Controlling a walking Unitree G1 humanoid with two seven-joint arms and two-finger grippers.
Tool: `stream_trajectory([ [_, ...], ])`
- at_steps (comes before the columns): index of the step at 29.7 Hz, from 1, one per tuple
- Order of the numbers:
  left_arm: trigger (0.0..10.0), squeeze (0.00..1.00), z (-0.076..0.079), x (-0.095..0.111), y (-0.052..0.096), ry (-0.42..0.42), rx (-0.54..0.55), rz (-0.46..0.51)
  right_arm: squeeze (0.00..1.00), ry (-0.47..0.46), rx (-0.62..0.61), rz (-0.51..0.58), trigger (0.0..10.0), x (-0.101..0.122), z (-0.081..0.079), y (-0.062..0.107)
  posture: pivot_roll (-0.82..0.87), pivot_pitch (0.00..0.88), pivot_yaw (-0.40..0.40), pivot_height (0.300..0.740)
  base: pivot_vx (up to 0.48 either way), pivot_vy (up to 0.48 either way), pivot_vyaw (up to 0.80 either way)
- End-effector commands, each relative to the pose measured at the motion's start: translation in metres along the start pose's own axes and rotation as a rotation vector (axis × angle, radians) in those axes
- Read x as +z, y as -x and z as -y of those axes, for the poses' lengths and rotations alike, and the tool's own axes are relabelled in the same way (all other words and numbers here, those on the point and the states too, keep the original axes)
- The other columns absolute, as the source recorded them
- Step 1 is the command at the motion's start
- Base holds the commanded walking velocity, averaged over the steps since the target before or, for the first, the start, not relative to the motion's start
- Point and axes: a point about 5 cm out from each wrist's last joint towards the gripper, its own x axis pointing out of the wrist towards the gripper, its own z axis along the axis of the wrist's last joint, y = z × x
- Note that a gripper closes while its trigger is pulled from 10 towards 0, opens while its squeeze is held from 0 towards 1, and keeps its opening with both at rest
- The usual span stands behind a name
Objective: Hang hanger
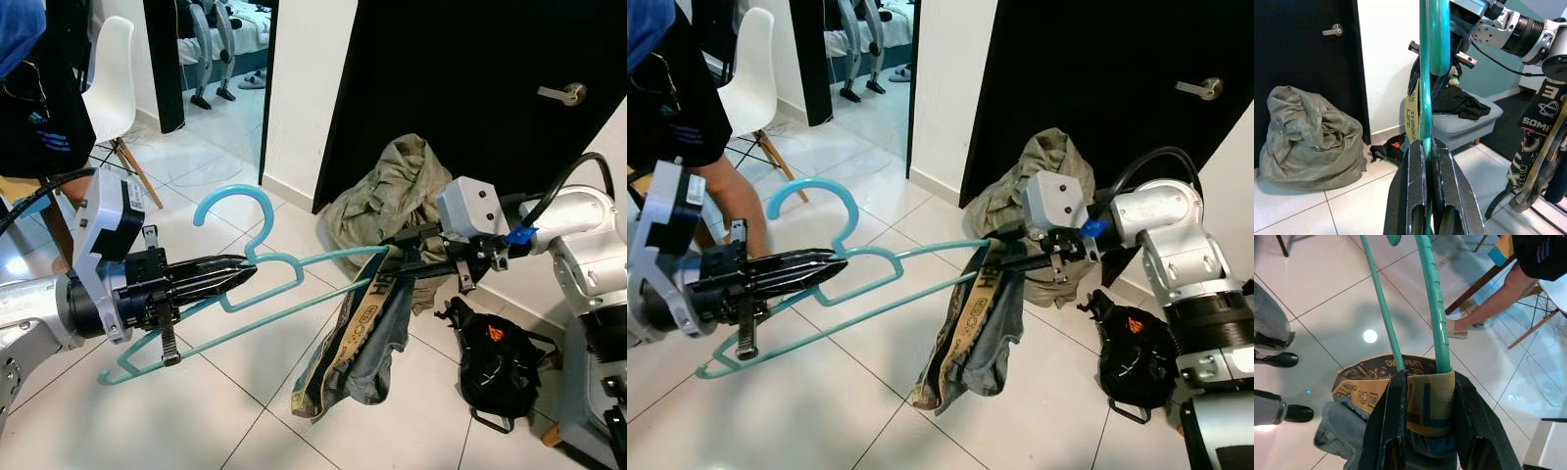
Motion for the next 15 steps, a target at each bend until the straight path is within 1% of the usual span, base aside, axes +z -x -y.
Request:
stream_trajectory([
  [1, 10.0, 0.00, 0.0049, 0.0027, -0.0010, -0.008, -0.032, -0.009, 0.00, 0.008, 0.030, 0.005, 10.0, 0.0012, -0.0033, -0.0016, -0.09, 0.210, -0.147, 0.740, 0.000, 0.000, 0.00],
  [3, 10.0, 0.00, 0.0050, 0.0026, -0.0013, -0.007, -0.033, -0.009, 0.00, 0.008, 0.030, 0.006, 10.0, 0.0009, -0.0033, -0.0019, -0.09, 0.210, -0.147, 0.740, 0.000, 0.000, 0.00],
  [4, 10.0, 0.00, 0.0048, 0.0025, -0.0015, -0.007, -0.034, -0.009, 0.00, 0.005, 0.027, 0.006, 0.9, 0.0003, -0.0029, -0.0017, -0.09, 0.212, -0.145, 0.740, 0.000, 0.000, 0.00],
  [5, 10.0, 0.00, 0.0048, 0.0025, -0.0015, -0.007, -0.034, -0.009, 0.00, 0.005, 0.027, 0.006, 0.9, 0.0003, -0.0029, -0.0017, -0.09, 0.212, -0.145, 0.740, 0.000, 0.000, 0.00],
  [6, 10.0, 0.00, 0.0045, 0.0025, -0.0015, -0.006, -0.034, -0.010, 0.00, 0.002, 0.024, 0.007, 0.0, -0.0001, -0.0024, -0.0014, -0.09, 0.214, -0.145, 0.740, 0.000, 0.000, 0.00],
  [15, 10.0, 0.00, 0.0049, 0.0010, -0.0022, -0.003, -0.035, -0.015, 0.00, -0.009, 0.019, 0.010, 0.0, -0.0026, -0.0022, -0.0002, -0.09, 0.218, -0.147, 0.740, 0.000, 0.000, 0.00],
])
